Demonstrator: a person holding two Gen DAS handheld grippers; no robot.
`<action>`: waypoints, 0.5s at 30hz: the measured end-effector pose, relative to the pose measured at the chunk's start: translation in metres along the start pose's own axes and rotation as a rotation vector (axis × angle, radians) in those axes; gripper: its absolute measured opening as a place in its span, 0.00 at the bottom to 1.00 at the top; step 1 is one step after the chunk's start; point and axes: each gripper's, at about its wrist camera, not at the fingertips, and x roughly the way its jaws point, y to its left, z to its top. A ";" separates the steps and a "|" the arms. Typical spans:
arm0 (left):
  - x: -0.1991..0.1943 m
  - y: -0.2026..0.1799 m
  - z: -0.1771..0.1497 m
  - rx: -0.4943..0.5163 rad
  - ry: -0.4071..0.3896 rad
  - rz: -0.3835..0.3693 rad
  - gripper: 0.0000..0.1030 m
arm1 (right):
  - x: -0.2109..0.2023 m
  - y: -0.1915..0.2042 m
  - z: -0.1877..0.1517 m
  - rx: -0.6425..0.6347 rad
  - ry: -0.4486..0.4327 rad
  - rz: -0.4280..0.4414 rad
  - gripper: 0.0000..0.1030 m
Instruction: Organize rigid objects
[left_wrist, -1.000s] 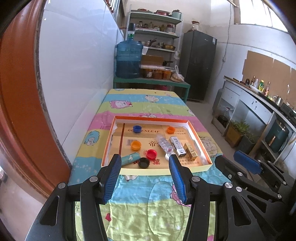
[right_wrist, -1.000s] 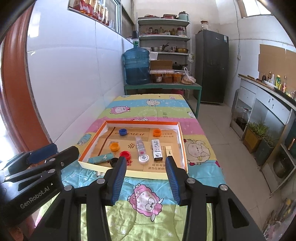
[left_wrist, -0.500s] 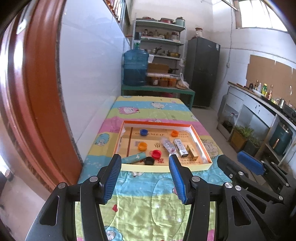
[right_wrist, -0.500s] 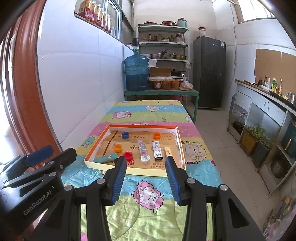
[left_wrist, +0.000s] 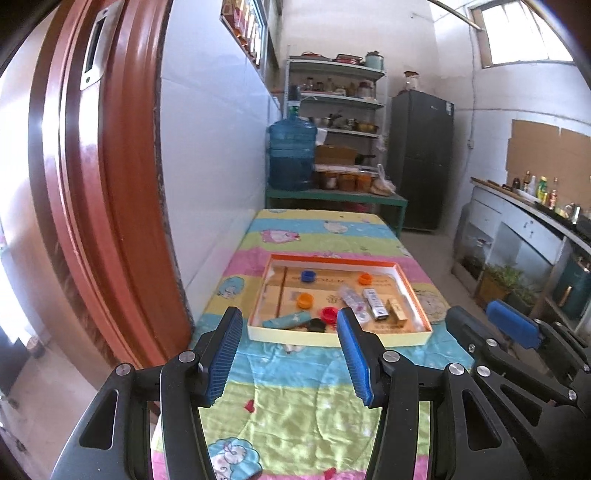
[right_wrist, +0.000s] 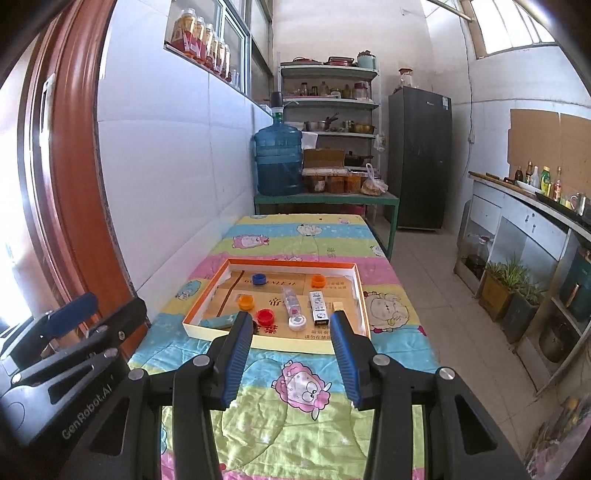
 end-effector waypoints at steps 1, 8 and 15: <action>-0.002 0.000 0.000 0.000 -0.002 -0.001 0.54 | -0.001 0.001 0.000 -0.001 -0.001 -0.001 0.42; -0.007 0.001 -0.003 -0.002 0.000 -0.013 0.54 | -0.004 0.006 -0.002 -0.010 0.002 0.008 0.42; -0.009 0.000 -0.004 0.010 -0.006 -0.005 0.54 | -0.004 0.007 -0.003 -0.006 -0.005 -0.007 0.42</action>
